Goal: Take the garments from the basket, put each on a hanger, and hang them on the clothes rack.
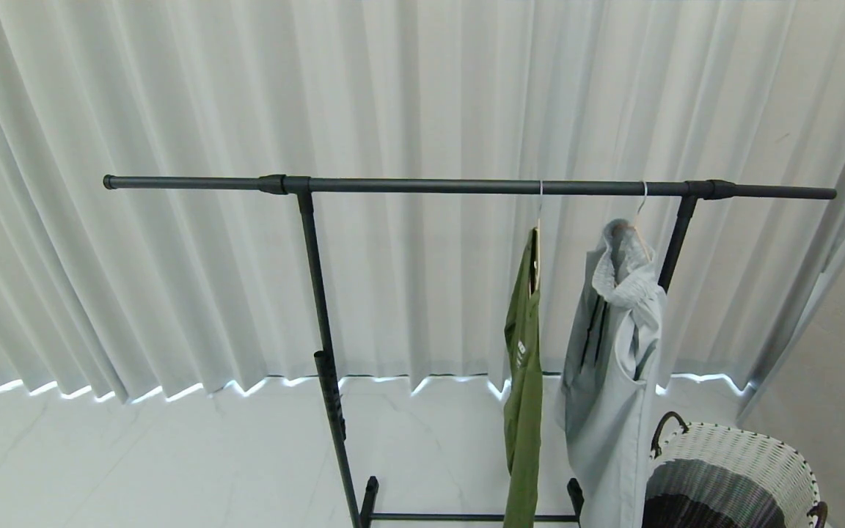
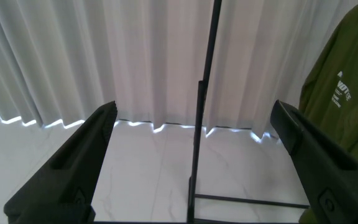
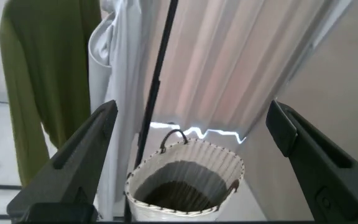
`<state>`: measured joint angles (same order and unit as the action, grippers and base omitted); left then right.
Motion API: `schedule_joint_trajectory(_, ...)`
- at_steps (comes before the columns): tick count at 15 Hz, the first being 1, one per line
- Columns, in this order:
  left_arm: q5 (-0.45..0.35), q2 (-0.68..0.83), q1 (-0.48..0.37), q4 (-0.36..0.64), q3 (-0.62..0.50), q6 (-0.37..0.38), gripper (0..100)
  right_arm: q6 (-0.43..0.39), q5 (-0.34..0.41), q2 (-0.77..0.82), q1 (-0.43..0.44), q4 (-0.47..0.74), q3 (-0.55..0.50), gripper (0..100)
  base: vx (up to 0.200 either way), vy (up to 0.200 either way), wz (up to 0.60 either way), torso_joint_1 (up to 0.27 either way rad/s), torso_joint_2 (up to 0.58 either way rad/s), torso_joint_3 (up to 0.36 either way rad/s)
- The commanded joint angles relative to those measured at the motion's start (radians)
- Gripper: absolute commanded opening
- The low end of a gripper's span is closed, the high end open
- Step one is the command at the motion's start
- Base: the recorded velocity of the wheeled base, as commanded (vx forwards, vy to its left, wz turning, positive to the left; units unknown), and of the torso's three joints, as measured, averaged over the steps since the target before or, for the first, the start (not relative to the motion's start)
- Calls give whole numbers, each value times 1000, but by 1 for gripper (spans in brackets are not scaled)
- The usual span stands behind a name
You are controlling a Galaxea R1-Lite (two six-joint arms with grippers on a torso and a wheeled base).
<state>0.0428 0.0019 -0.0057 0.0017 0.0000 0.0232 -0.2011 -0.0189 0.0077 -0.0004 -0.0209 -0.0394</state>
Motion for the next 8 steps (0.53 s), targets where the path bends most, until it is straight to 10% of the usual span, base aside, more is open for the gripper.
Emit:
schedule_joint_trajectory(1, 0, 0, 0, 0, 0, 0, 100, -20, 11, -8, 0, -22, 32, 100, 0, 0, 0, 0, 0, 0)
schedule_joint_trajectory(6, 0, 0, 0, 0, 0, 0, 100, 259, -99, -8, 0, -21, 39, 100, 0, 0, 0, 0, 0, 0)
schedule_joint_trajectory(8, 0, 0, 0, 0, 0, 0, 100, 239, -101, -8, 0, -28, 39, 100, 0, 0, 0, 0, 0, 0)
